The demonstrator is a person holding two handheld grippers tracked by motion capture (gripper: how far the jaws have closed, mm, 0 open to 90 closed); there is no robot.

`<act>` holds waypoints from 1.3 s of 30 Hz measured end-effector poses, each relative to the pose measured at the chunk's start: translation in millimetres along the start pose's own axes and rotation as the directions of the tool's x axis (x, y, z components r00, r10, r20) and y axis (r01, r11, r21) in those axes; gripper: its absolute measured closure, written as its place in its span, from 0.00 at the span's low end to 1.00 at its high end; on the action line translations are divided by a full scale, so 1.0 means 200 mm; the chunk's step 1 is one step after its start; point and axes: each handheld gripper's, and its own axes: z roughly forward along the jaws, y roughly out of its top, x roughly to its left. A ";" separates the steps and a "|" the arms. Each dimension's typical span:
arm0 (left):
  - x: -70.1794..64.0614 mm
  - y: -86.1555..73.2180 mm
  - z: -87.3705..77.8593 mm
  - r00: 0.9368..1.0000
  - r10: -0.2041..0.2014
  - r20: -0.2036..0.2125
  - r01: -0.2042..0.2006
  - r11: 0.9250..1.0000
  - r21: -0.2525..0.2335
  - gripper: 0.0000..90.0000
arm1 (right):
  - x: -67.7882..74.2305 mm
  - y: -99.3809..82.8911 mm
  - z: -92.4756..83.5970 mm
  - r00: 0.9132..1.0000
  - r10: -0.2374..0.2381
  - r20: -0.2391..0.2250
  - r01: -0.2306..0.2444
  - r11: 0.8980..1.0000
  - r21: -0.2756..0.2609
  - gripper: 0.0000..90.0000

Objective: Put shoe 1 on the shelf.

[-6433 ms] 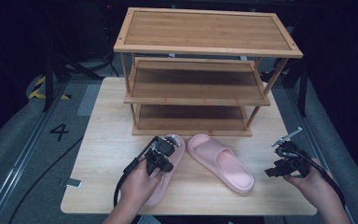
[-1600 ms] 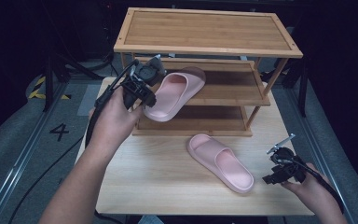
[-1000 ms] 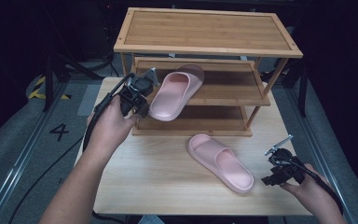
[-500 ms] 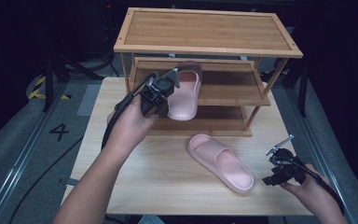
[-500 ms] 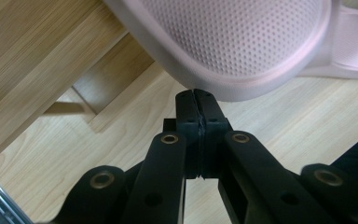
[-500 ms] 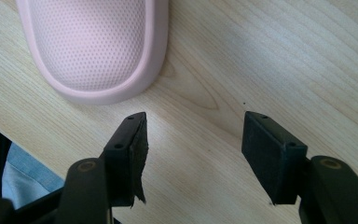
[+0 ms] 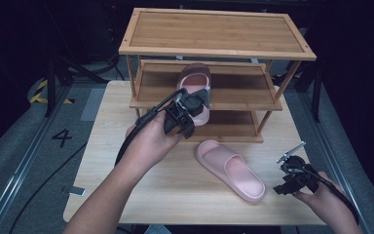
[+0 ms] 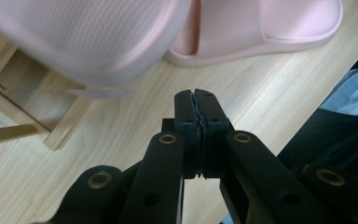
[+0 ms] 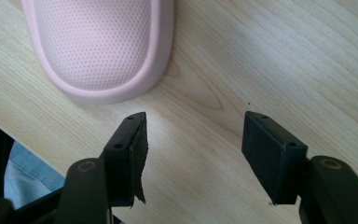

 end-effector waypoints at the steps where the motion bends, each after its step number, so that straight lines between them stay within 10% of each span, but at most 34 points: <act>1: 0.01 0.03 0.03 1.000 -0.004 0.009 0.003 1.000 0.006 0.98 | 0.00 0.00 0.00 1.000 -0.001 0.001 0.001 1.000 -0.002 0.46; 32: 0.20 0.27 0.14 0.998 -0.066 -0.019 0.066 0.998 -0.024 0.96 | -0.03 -0.03 -0.01 1.000 0.020 -0.003 -0.020 1.000 -0.010 0.46; 39: 0.17 0.22 0.11 0.998 -0.045 0.042 0.047 0.998 -0.037 0.75 | -0.03 -0.02 -0.01 1.000 0.016 -0.002 -0.016 1.000 -0.009 0.46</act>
